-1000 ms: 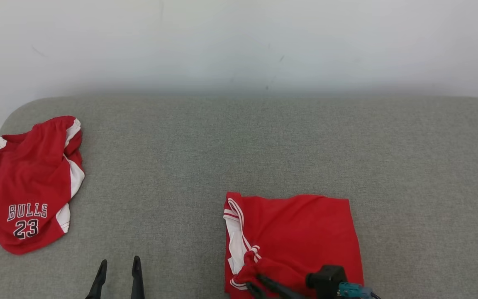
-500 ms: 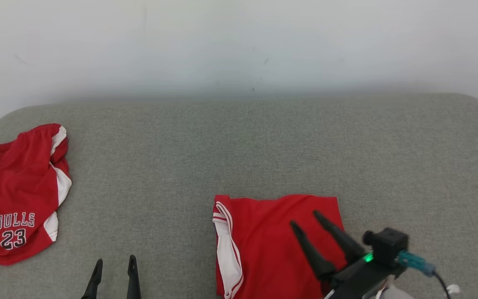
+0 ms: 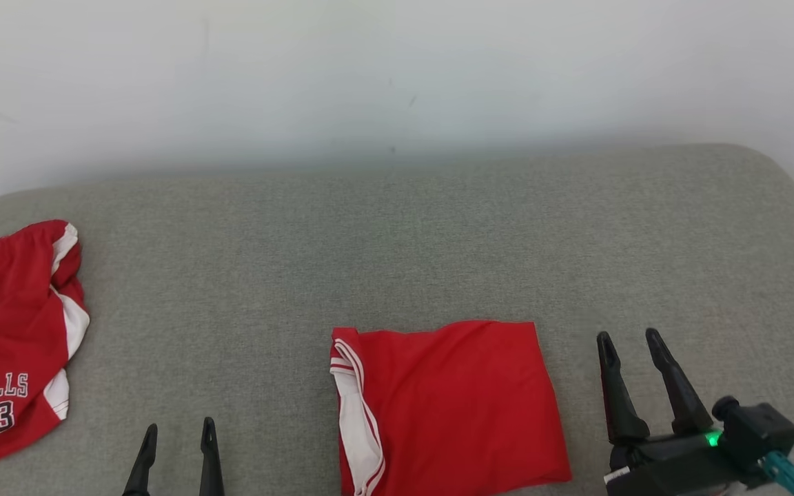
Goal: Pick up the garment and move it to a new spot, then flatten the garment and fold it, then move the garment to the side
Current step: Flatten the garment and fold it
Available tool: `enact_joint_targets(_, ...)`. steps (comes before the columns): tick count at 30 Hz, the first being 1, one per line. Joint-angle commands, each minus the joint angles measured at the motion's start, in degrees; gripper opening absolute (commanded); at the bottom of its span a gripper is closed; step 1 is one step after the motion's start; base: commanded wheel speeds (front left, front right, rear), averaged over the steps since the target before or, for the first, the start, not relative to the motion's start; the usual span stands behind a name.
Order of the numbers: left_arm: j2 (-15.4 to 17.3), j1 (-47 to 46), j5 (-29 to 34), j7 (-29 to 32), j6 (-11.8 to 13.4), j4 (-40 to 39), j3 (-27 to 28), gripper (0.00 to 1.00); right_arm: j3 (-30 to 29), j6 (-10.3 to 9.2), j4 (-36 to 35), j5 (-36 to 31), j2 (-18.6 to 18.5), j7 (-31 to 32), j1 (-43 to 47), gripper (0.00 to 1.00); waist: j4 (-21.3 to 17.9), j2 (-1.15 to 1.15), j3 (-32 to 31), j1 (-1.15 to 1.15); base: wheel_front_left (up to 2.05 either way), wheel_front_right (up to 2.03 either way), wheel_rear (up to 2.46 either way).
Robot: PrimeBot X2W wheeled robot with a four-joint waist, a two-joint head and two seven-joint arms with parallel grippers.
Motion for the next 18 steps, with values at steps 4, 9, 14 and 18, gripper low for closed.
enact_joint_targets(4, -0.04, 1.0, 0.78, -0.2, 0.03, -1.23, 0.44, 1.0, -3.31, -0.15, -1.81, -2.58, 2.66, -0.24, 3.55, 1.0, -1.4, 0.0, -0.46, 0.0, 0.0, 0.0, 0.0)
enact_joint_targets(9, -0.04, 1.43, 1.13, -0.2, 0.54, -2.42, 0.35, 1.0, -6.55, -0.15, -2.84, -3.18, 4.92, -0.24, 6.17, 1.0, -1.84, 0.0, -0.66, 0.0, 0.0, 0.0, 0.0)
enact_joint_targets(14, -0.04, 2.0, 2.13, -0.2, 1.06, -2.97, 0.3, 1.0, -6.71, -0.15, -2.73, -4.89, 5.93, -0.24, 7.73, 1.0, -2.06, 0.0, -0.83, 0.0, 0.0, 0.0, 0.0)
enact_joint_targets(18, -0.04, 2.18, 2.98, -0.2, 1.17, -3.17, 0.51, 1.0, -6.66, -0.15, -2.54, -6.26, 6.58, -0.24, 8.06, 1.0, -2.17, 0.0, -0.91, 0.0, 0.0, 0.0, 0.0)
